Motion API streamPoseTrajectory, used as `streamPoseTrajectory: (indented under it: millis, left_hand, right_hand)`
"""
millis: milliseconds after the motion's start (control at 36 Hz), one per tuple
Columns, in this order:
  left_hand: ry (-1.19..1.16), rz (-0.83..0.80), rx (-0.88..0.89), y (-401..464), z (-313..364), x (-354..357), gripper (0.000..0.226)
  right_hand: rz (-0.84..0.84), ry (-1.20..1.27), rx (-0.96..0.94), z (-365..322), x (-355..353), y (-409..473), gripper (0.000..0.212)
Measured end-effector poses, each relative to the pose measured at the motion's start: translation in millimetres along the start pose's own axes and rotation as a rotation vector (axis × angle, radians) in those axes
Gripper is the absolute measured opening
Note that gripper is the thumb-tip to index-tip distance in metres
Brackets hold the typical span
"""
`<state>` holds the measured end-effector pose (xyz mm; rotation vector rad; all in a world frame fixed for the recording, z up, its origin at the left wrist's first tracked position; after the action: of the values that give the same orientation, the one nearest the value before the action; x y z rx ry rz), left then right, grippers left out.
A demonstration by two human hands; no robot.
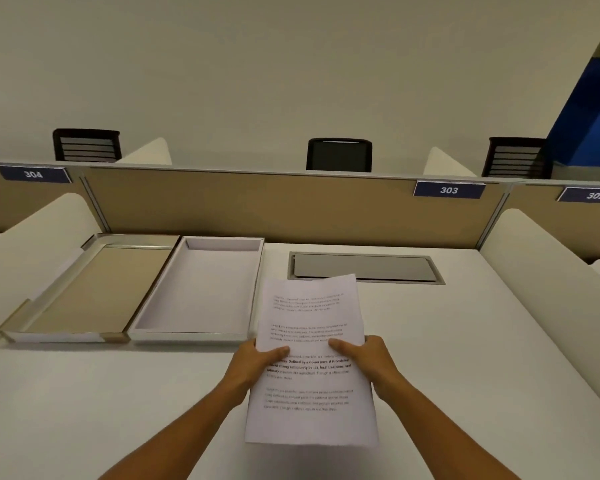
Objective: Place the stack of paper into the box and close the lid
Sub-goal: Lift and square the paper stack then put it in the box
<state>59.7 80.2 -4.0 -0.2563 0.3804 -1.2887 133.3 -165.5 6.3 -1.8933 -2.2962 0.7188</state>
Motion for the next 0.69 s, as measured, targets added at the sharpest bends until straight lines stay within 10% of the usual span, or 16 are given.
streamPoseTrajectory:
  millis: [694]
  left_hand:
    - [0.133, 0.189, -0.105, 136.5, 74.0, -216.9, 0.032]
  right_hand:
    - [-0.116, 0.055, 0.114, -132.5, 207.8, 129.8, 0.036]
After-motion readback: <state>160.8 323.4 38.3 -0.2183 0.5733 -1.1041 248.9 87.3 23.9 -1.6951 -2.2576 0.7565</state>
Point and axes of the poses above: each hand's wrist, its own y-axis towards the middle knuckle, its own x-axis out of the palm, z = x × y, the point moved 9 cm from there along y, towards the middle knuckle, and after that the axes turned 3 degrees about z, right-handed, at the moved point
